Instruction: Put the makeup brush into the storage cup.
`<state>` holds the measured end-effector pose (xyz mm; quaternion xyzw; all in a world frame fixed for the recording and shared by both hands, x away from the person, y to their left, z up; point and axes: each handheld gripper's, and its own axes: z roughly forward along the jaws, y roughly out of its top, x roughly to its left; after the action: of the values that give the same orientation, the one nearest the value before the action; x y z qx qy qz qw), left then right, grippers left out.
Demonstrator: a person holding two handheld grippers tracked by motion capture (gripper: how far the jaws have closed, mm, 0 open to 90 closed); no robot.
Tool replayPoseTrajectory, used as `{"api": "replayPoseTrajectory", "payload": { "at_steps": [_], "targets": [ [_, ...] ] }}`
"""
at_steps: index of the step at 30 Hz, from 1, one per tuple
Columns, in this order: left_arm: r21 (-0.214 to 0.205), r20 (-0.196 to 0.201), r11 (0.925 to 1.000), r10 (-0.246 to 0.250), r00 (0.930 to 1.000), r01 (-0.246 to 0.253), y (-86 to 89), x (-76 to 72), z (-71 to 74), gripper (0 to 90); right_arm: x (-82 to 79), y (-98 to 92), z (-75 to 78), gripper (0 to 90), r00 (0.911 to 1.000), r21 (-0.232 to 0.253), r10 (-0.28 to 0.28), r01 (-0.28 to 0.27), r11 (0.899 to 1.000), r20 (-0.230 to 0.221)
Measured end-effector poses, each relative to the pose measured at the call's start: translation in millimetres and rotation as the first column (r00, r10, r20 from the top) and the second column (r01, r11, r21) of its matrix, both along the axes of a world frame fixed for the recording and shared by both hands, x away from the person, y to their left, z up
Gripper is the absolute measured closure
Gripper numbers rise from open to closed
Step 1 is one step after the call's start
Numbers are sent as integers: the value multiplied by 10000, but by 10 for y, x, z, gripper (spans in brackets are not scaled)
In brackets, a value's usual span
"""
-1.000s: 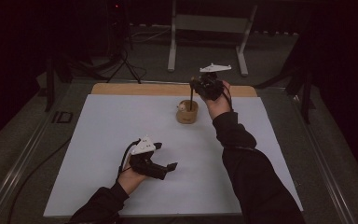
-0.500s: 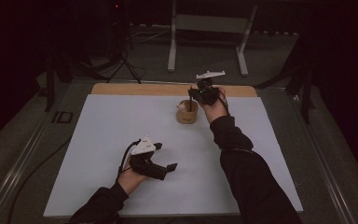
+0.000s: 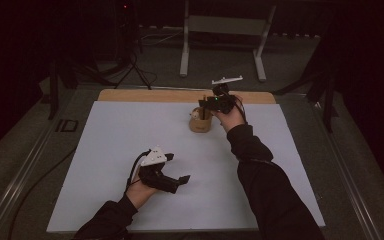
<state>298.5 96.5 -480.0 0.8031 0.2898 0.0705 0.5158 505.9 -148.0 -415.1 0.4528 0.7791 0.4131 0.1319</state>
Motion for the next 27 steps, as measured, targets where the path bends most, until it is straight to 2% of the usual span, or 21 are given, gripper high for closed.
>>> {"api": "replayPoseTrajectory", "payload": {
  "at_steps": [2,3,4,5,7,9,13,17,20,25,27],
  "targets": [
    [28,5,10000,14,10000,-14,0,2,1,25,-6,-38,63,293,9999,219,-143,142,9997,38],
    [16,18,10000,34,10000,-34,1,3,0,24,-7,-51,86,170,10000,269,-26,27,9996,-35],
    [33,21,10000,48,10000,-48,0,4,0,23,-23,-67,115,122,9992,302,389,-387,9988,-51],
    [45,-10,10000,39,10000,-39,-3,2,1,21,-45,-79,137,120,9992,265,392,-395,9989,115],
    [41,-13,10000,46,10000,-46,-5,3,1,21,-60,-125,183,95,9967,474,803,-796,9957,-133],
    [62,-40,10000,37,10000,-36,-7,5,4,21,-91,-156,220,96,9966,450,824,-825,9956,45],
    [37,-94,9999,-100,9999,100,-12,8,41,18,-170,-219,284,102,9924,369,1221,-1225,9918,114],
    [18,-26,9996,-273,9996,273,-2,21,86,16,-294,-288,316,103,9829,427,1796,-1812,9825,398],
    [-171,-65,9988,-465,9989,464,24,40,131,16,-430,-342,319,103,9716,657,2234,-2287,9713,783],
    [-174,261,9963,-838,9961,843,86,43,198,16,-652,-415,318,103,9559,917,2773,-2860,9538,964],
    [-221,262,9949,-976,9949,982,119,38,219,16,-745,-433,312,103,9488,897,2983,-3077,9472,1041]
  ]
}}
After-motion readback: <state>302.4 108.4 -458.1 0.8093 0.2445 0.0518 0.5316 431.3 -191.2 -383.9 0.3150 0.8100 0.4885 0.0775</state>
